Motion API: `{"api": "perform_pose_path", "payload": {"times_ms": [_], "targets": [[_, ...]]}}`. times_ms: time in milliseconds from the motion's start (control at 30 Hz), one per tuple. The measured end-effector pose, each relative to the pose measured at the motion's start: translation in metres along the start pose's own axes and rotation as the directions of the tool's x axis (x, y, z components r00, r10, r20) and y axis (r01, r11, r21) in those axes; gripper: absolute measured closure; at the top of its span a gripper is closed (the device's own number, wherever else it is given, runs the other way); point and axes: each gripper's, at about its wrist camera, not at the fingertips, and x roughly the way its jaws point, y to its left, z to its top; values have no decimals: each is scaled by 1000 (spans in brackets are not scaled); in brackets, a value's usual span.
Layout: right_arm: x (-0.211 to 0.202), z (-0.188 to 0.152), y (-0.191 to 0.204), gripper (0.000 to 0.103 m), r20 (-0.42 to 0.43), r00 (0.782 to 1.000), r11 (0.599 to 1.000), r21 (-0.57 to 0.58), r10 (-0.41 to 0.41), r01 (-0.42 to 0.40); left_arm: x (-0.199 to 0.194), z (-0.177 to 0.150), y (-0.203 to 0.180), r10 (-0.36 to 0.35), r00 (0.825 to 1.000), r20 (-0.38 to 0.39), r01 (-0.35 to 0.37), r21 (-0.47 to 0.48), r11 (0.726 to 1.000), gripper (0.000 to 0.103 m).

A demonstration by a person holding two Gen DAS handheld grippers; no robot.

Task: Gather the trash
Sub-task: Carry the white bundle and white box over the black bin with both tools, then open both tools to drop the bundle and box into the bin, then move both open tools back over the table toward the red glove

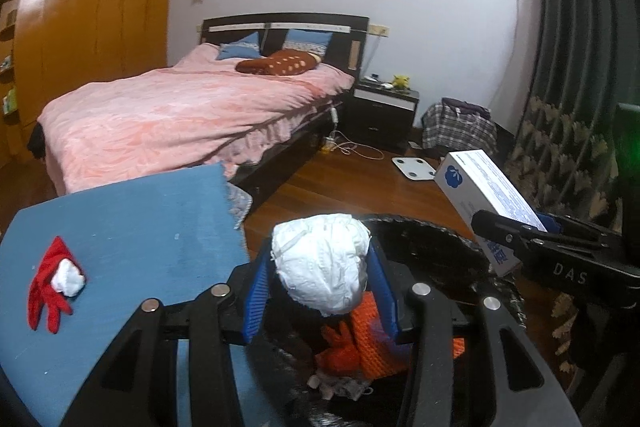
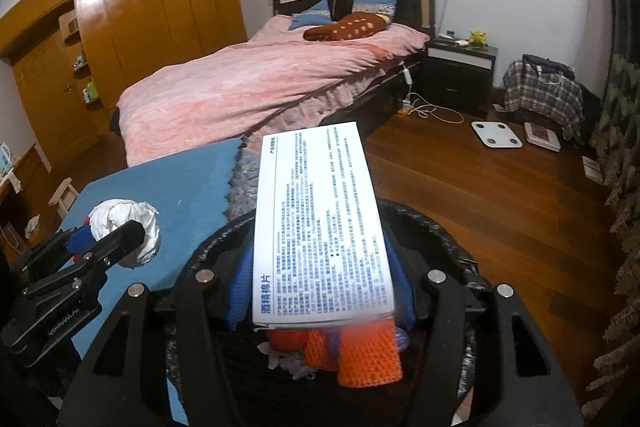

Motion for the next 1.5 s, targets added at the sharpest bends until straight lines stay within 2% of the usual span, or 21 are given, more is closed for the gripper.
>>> {"api": "perform_pose_path", "payload": {"times_ms": [433, 667, 733, 800, 900, 967, 1000, 1100, 1167, 1300, 1500], "targets": [[5, -12, -33, 47, -25, 999, 998, 35, -45, 46, 29, -2, -26, -45, 998, -32, 46, 30, 999, 57], [12, -15, -39, 47, -40, 998, 998, 43, -53, 55, 39, -3, -27, -56, 997, -46, 57, 33, 998, 57], [13, -16, -41, 47, -42, 997, 997, 44, -61, 63, 41, -2, -27, -63, 997, -50, 64, 31, 997, 54], [14, -16, -40, 43, -45, 997, 996, 46, -69, 71, 41, -2, -26, -71, 996, -52, 72, 26, 997, 46], [14, -17, -41, 30, -38, 996, 996, 50, -76, 78, 40, -3, -25, -68, 997, -46, 69, 23, 997, 35], [13, -17, -40, 24, -33, 996, 996, 45, -77, 79, 38, -3, -22, -62, 997, -43, 62, 18, 998, 29], [12, -17, -39, 17, -29, 996, 996, 42, -79, 80, 37, -3, -21, -60, 997, -42, 60, 16, 998, 26], [11, -17, -36, 11, -21, 998, 997, 33, -67, 68, 32, -3, -13, -38, 999, -36, 38, 11, 999, 15], [10, -16, -32, 7, -17, 998, 998, 23, -61, 62, 27, -2, -7, -27, 999, -33, 27, 12, 1000, 11], [9, -13, -22, 7, -3, 999, 999, 11, -45, 45, 16, -4, 7, -2, 1000, -22, 2, -4, 1000, 6], [11, -8, 2, 6, 5, 1000, 1000, -5, -10, 10, -3, -6, 36, 58, 998, -9, -58, -35, 998, 6]]}}
